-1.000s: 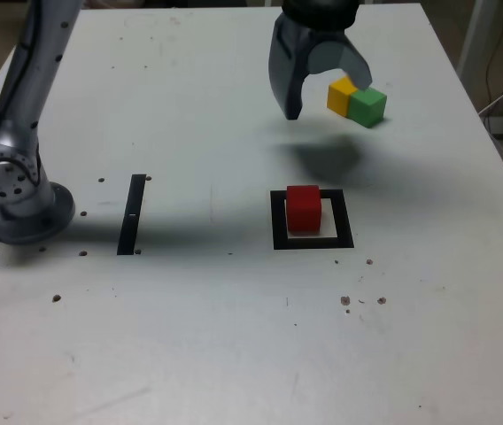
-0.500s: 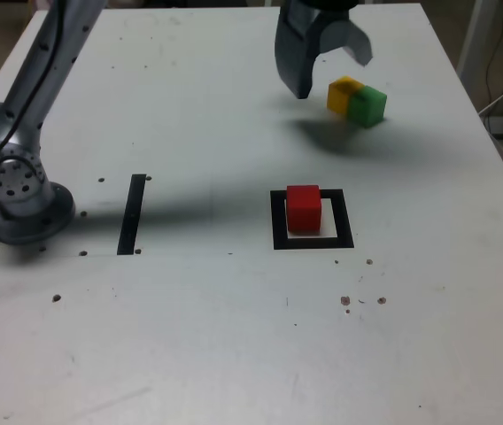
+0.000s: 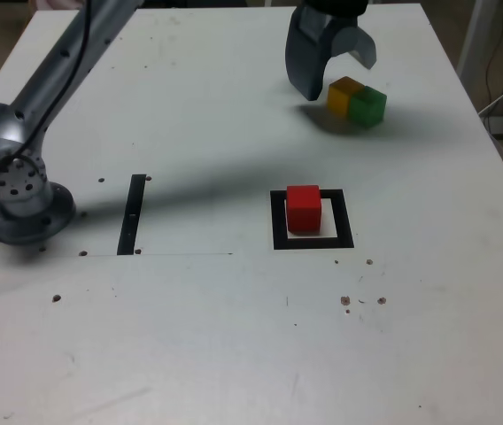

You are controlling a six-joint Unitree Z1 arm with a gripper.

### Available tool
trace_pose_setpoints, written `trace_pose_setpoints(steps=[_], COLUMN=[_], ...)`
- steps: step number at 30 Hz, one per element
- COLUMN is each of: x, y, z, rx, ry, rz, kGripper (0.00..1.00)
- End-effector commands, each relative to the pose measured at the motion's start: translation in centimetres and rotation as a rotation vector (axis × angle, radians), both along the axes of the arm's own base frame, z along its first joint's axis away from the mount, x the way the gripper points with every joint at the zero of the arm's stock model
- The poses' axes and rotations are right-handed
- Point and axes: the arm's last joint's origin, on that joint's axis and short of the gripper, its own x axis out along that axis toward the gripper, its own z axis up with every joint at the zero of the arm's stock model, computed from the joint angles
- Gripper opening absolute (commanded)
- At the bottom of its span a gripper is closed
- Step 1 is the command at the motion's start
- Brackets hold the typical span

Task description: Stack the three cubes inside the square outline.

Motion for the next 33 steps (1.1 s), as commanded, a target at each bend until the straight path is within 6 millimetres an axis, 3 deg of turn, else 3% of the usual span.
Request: trace_pose_setpoints(steps=[1,8,13,18,22,25,33], x=[0.2,1.1,1.2,1.2,1.2,1.2,1.1], y=[0.1,0.5,0.8,1.0,1.2,1.2,1.2], z=[-0.8,-2.3,-2.9,-3.1,-2.9,-2.8,-2.8], rx=[-0.017,-0.041,-0.050,-0.055,-0.049,-0.043,-0.046], ry=[0.014,0.019,0.025,0.031,0.027,0.024,0.028], rz=[0.001,0.005,0.011,0.016,0.015,0.010,0.006], kGripper=[0.97,0.96,0.90,0.73,0.50,0.37,0.36])
